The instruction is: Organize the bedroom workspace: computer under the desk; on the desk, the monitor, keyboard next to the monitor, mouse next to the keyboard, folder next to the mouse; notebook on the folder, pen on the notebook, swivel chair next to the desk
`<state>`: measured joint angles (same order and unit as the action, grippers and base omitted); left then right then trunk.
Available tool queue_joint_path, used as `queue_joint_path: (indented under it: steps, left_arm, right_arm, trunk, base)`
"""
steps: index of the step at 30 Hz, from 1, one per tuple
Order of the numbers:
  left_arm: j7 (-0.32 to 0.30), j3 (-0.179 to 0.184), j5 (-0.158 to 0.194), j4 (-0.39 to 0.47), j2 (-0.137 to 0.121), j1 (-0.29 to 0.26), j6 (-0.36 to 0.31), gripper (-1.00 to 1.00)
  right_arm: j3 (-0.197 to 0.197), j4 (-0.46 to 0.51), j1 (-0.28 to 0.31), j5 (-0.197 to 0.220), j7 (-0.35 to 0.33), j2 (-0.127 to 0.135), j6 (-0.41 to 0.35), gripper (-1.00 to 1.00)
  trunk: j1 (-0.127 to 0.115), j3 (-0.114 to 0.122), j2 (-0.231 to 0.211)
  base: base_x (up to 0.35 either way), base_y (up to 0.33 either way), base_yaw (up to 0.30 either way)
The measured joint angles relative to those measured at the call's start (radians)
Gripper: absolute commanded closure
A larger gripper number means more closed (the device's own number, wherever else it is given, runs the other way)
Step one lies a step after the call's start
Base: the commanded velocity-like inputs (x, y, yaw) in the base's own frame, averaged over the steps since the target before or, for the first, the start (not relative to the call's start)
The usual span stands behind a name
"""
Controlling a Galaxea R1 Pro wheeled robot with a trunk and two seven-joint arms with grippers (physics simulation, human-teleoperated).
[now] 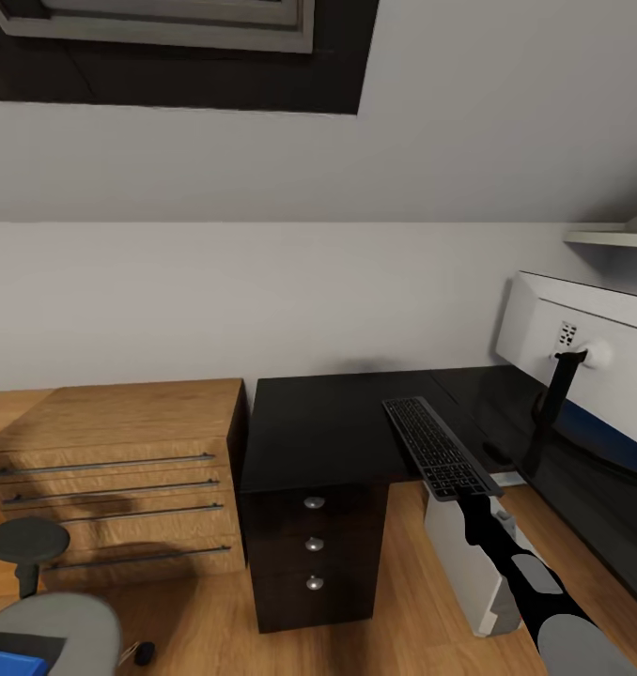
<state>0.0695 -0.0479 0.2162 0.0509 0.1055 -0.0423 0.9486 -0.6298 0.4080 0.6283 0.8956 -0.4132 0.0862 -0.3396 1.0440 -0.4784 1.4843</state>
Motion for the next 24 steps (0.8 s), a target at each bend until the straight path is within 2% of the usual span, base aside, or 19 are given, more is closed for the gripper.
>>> queue_joint_path:
  steps: [14, 15, 16, 24]
  left_arm:
    - [0.000, 0.000, 0.000, 0.000, -0.001, 0.000, 0.001, -1.00]
    - [0.000, 0.000, 0.000, 0.000, -0.001, 0.000, 0.001, -1.00]
    - [0.000, 0.000, 0.000, 0.000, -0.002, 0.000, 0.001, -1.00]
    - [-0.002, 0.000, 0.000, 0.000, -0.002, 0.000, 0.002, -1.00]
  right_arm:
    - [-0.001, -0.001, 0.000, 0.000, 0.000, -0.001, 0.000, 1.00]
    - [-0.001, 0.000, 0.000, 0.001, 0.000, -0.001, 0.000, -1.00]
    - [0.003, -0.003, 0.000, -0.019, 0.027, -0.001, 0.005, -1.00]
    - [0.003, -0.003, 0.000, -0.019, 0.027, 0.000, 0.005, -1.00]
  trunk:
    - [0.000, 0.000, 0.000]
    - [0.000, 0.000, 0.000]
    - [0.000, 0.000, 0.000]
    - [0.000, 0.000, 0.000]
  base:
    - [0.000, 0.000, 0.000]
    - [0.000, 0.000, 0.000]
    - [0.000, 0.000, 0.000]
    - [0.000, 0.000, 0.000]
